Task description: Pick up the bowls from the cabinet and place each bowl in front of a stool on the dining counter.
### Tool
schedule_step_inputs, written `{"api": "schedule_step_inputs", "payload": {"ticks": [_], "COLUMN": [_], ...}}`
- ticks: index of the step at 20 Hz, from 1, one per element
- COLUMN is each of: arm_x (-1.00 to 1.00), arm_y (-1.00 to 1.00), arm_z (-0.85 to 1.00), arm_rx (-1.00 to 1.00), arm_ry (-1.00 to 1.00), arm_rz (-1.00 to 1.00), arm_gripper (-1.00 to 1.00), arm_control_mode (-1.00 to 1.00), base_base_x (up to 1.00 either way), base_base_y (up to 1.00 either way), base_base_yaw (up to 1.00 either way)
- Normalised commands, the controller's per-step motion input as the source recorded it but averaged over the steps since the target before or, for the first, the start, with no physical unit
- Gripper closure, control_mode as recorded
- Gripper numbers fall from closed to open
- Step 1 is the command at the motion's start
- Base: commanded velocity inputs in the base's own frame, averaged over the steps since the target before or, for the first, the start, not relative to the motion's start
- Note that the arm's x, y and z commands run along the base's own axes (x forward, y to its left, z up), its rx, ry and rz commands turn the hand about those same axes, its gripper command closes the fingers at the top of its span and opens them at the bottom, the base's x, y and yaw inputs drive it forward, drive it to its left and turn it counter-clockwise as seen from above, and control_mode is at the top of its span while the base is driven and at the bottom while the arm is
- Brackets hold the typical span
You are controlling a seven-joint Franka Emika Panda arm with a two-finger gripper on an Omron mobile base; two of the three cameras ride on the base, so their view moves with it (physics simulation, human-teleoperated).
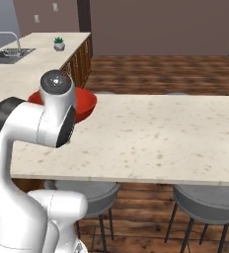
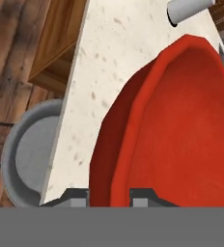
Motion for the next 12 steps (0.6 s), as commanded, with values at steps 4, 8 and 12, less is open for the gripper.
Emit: {"api": "schedule_step_inputs", "payload": {"ticks": [4, 8, 12], "arm_x": [0.55, 0.19, 0.26], "arm_y": [-0.38, -0.2, -0.04], "arm_z": [-0.06, -0.34, -0.52], "arm_rx": [0.0, -0.01, -0.03], "arm_ry": [0.12, 0.0, 0.0], "arm_rz": [0.36, 0.52, 0.46], "arm_gripper": [1.0, 1.0, 1.0], "arm_control_mode": [-1.0, -1.0, -1.0], "base_base_x": [0.0, 0.0, 0.0], "base_base_y": [0.0, 0.0, 0.0], "base_base_yaw": [0.0, 0.0, 0.0]}}
